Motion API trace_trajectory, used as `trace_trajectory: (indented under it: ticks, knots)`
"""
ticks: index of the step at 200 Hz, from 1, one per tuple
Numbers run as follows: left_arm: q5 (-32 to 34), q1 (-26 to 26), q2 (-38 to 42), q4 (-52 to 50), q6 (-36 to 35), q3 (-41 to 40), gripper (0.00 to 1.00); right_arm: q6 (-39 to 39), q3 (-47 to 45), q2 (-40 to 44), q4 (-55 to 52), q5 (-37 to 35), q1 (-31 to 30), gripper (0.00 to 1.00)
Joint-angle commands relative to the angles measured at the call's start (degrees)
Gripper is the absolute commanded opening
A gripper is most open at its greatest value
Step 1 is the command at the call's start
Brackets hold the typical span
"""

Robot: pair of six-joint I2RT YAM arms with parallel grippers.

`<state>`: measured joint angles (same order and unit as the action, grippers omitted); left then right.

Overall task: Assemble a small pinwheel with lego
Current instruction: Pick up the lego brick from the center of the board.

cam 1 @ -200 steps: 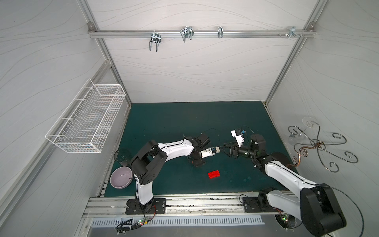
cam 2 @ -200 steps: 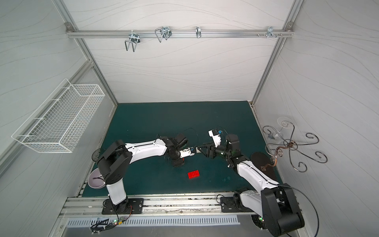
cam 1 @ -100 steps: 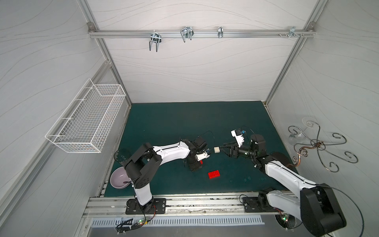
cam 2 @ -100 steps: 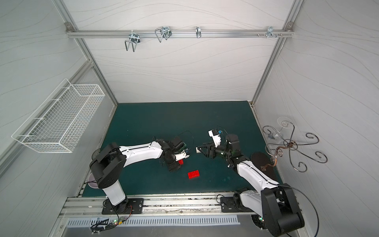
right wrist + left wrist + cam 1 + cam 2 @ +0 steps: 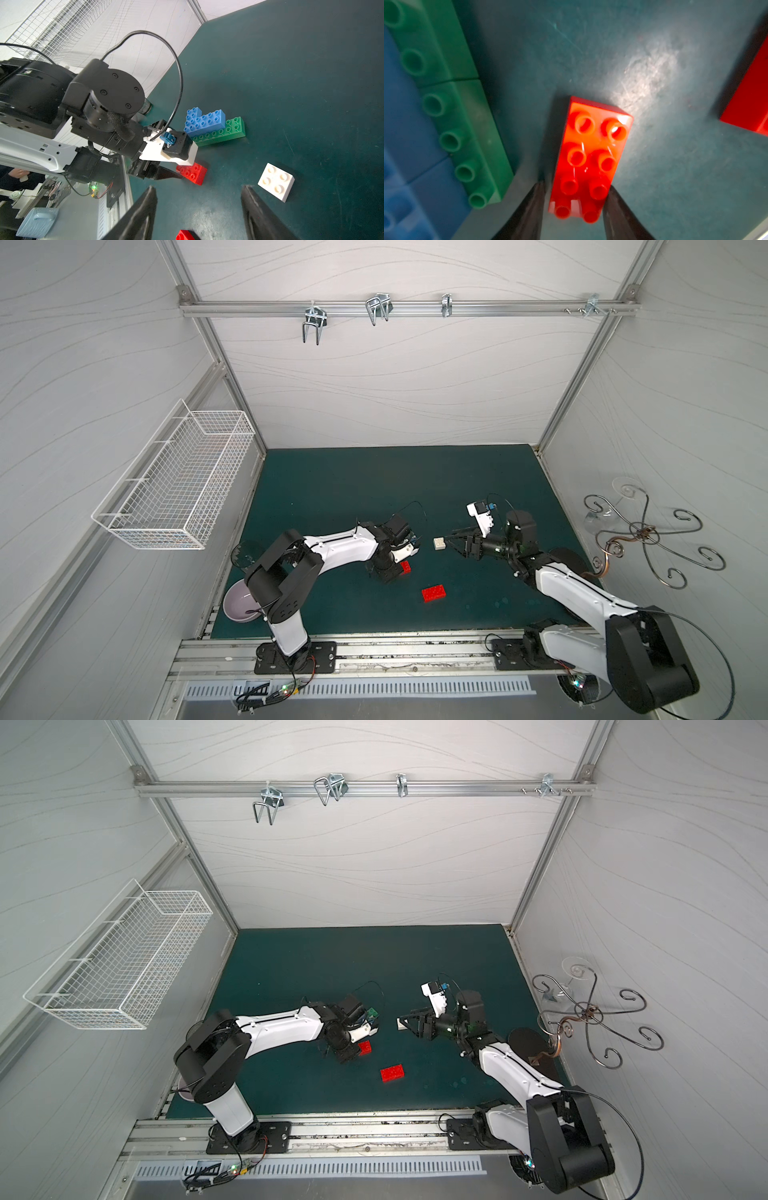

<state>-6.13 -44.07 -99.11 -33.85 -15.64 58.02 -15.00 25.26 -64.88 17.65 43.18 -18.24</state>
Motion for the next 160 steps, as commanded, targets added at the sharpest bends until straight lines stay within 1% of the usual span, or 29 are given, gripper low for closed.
trace_trajectory:
  ticks: [1, 7, 19, 58, 80, 95, 136, 160]
  knots:
    - [-3.9, 0.5, 1.3, 1.3, -0.8, 0.3, 0.48, 0.8, 1.2, -0.4, -1.6, 0.9, 0.3, 0.67]
    - [-4.1, 0.6, 1.6, 1.1, -0.9, 0.3, 0.48, 0.8, 1.1, -0.5, -1.5, 0.8, 0.3, 0.67]
    - [-4.8, 0.6, 2.3, 0.8, -0.9, -0.2, 0.43, 0.9, 1.0, -0.7, -1.6, 0.7, 0.3, 0.67]
    - [-3.4, 0.4, 3.4, 1.4, 0.3, -1.9, 0.42, 1.1, 1.4, -1.1, -1.8, 0.5, 0.2, 0.67]
    - [-2.7, 0.3, 2.5, 1.2, 0.3, -1.2, 0.42, 1.3, 1.6, -1.0, -2.2, 0.6, 0.3, 0.67]
    - [0.8, -0.6, 1.1, 0.5, 1.0, -0.1, 0.44, 1.2, 1.6, -1.0, -2.3, 0.7, 0.2, 0.67]
    - [-0.6, -1.2, 0.0, 1.1, 1.3, 0.8, 0.45, 1.3, 1.5, -0.8, -2.7, 0.5, 0.3, 0.67]
    - [0.8, -1.9, 0.4, 2.0, 0.6, 0.7, 0.46, 1.2, 1.3, -1.2, -2.4, 0.6, 0.3, 0.67]
